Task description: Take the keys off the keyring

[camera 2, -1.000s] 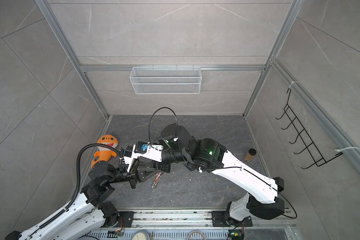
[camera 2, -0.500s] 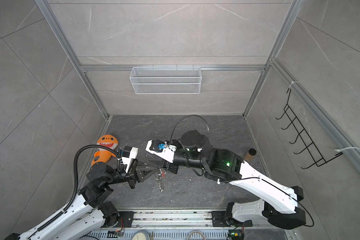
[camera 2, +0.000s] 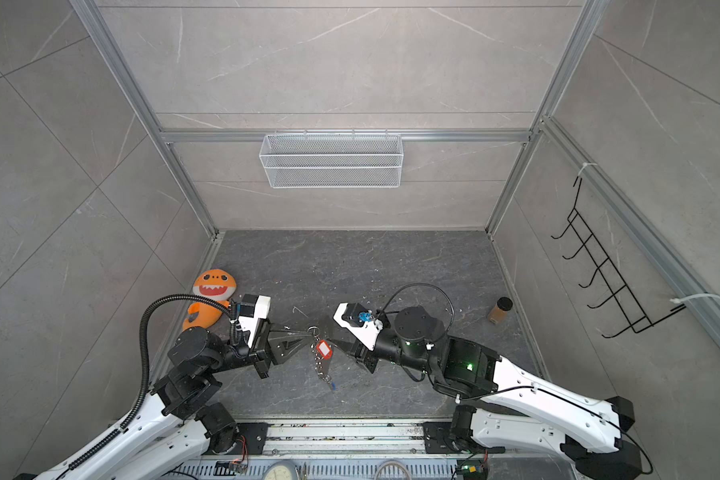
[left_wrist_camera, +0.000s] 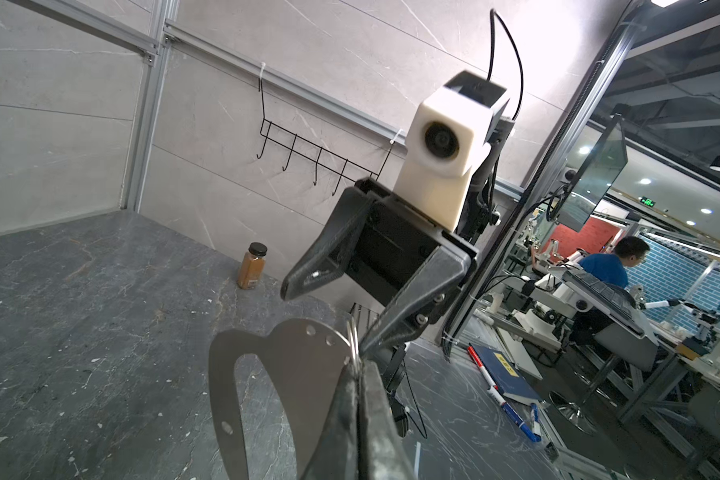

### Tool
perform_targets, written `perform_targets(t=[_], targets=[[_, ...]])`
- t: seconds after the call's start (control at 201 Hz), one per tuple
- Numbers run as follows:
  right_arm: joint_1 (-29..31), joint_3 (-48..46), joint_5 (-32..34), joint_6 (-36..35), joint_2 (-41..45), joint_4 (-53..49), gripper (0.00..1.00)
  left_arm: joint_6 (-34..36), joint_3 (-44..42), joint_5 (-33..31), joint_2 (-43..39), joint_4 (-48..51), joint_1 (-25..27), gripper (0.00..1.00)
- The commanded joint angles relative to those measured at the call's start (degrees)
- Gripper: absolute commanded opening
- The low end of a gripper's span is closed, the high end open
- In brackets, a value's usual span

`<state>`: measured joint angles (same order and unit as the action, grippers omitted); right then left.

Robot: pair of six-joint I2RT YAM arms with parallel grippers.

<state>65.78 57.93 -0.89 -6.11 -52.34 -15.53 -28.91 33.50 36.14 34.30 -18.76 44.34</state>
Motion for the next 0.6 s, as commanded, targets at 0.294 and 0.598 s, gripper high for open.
perform_targets(t=[0.294, 0.598], targets=[[0.34, -4.85, -9.68, 3.22, 0.49, 7.63, 0.56, 1.25, 0.11, -1.32, -0.82, -3.81, -0.04, 0.00], [0.33, -6.87, -8.15, 4.07, -2.22, 11.34, 0.64, 0.88, 0.06, -1.51, -0.61, -4.59, 0.03, 0.00]])
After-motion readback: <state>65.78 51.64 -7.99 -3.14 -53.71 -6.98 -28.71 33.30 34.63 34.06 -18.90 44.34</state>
